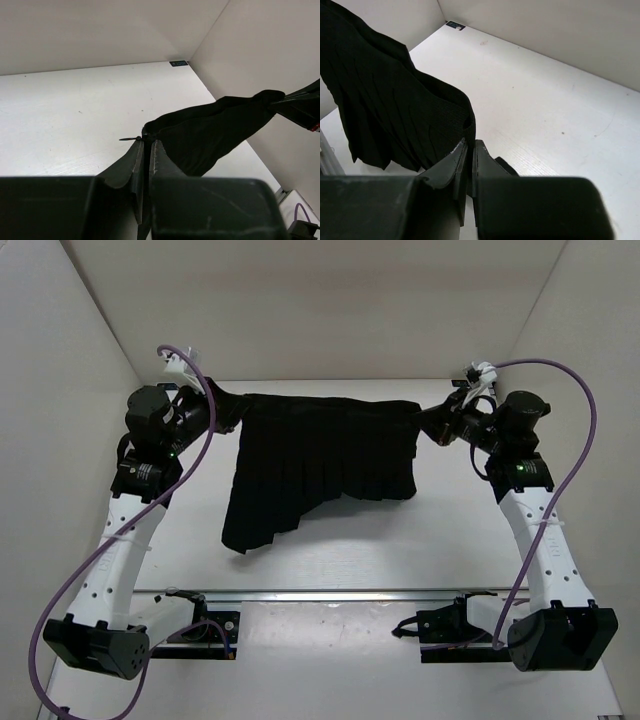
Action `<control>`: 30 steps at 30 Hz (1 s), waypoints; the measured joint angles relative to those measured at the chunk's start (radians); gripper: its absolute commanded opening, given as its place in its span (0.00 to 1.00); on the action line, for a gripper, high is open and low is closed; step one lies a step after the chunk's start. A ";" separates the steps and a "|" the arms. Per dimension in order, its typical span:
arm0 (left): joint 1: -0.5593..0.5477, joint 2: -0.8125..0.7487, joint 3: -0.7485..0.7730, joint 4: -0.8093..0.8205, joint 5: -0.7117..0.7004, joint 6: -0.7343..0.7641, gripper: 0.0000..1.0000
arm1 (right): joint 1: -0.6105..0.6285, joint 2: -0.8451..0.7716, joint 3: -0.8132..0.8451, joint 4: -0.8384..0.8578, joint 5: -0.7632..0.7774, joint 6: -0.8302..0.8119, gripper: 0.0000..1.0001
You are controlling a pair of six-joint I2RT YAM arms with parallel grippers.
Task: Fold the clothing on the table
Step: Flatten the skirt out
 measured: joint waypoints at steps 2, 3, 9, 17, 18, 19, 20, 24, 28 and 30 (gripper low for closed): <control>0.000 -0.005 -0.005 0.000 0.003 -0.003 0.00 | 0.000 0.000 -0.018 0.012 -0.006 0.011 0.00; 0.000 -0.008 -0.011 0.001 0.003 -0.004 0.00 | 0.000 0.000 -0.029 0.017 -0.011 0.015 0.00; 0.013 -0.014 -0.019 -0.002 0.003 -0.006 0.00 | -0.021 -0.030 -0.051 0.070 -0.053 0.063 0.00; 0.080 0.142 0.161 0.100 0.066 -0.044 0.00 | 0.014 0.192 0.302 0.090 -0.085 0.034 0.00; 0.095 0.198 0.212 0.117 0.080 -0.051 0.00 | 0.020 0.248 0.365 0.085 -0.090 0.027 0.00; 0.110 0.262 0.273 0.127 0.095 -0.059 0.00 | 0.026 0.309 0.436 0.069 -0.092 0.018 0.00; 0.123 0.319 0.328 0.135 0.103 -0.064 0.00 | 0.029 0.365 0.499 0.055 -0.090 0.008 0.00; 0.162 0.509 0.530 0.124 0.135 -0.074 0.00 | 0.031 0.495 0.674 -0.018 -0.080 -0.011 0.00; 0.167 0.518 0.514 0.142 0.159 -0.080 0.00 | 0.020 0.486 0.686 -0.011 -0.091 -0.017 0.00; 0.156 0.457 0.406 0.177 0.160 -0.079 0.00 | 0.014 0.454 0.619 0.021 -0.092 -0.024 0.00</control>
